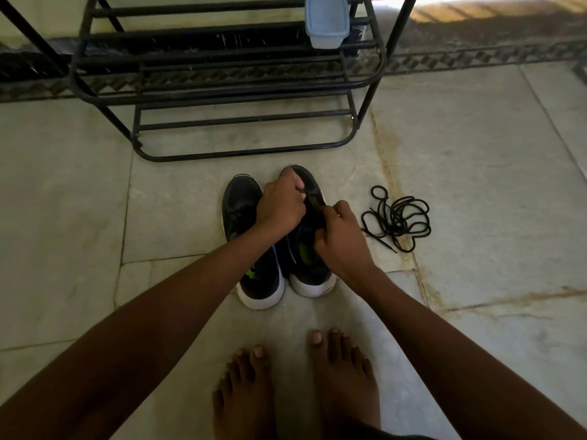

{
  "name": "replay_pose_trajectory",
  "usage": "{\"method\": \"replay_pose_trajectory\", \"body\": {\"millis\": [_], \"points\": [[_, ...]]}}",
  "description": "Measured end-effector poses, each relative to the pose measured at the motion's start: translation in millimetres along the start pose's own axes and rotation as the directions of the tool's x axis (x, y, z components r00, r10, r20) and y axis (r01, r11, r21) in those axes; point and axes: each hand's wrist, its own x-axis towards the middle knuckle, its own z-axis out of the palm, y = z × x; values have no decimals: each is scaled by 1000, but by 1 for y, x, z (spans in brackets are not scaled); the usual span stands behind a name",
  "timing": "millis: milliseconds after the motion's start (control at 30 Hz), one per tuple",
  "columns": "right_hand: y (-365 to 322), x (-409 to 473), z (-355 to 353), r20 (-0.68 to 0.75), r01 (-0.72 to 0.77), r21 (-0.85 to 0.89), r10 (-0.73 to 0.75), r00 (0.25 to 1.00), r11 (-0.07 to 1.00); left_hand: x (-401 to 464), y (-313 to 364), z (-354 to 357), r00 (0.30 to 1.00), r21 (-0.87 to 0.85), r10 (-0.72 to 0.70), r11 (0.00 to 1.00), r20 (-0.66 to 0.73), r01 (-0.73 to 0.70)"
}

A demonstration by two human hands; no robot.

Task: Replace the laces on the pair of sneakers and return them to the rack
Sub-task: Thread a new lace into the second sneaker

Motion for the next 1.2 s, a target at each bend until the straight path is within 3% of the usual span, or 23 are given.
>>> {"method": "replay_pose_trajectory", "body": {"millis": [233, 400, 600, 733, 800, 900, 1100, 1200], "points": [[5, 0, 10, -55, 5, 0, -5, 998, 1000, -13, 15, -30, 990, -267, -120, 954, 75, 136], [7, -1, 12, -84, 3, 0, -3, 996, 1000, -42, 26, -72, 1000, -403, 2, 915, 29, 10], [7, 1, 9, -56, -39, -55, 36, 998, 998, -60, 32, -108, 985, -364, 172, 916, -23, -168], [-3, 8, -11, -99, 100, 196, -81, 992, 976, -59, 39, -115, 973, -357, 231, 910, 14, -211], [-13, 15, -24, -11, 151, 421, -162, 987, 894, -59, 42, -118, 963, -350, 262, 909, 61, -225], [-29, 26, -39, 182, -2, 765, -213, 960, 644, -57, 41, -124, 960, -332, 276, 910, 39, -248], [-25, 42, -59, 69, -47, 931, -48, 996, 363, -41, 9, -138, 982, -244, 177, 951, -64, -187], [-18, 45, -62, 87, -104, 977, 97, 991, 189, -34, -16, -139, 988, -215, 93, 969, -127, -118]]}}
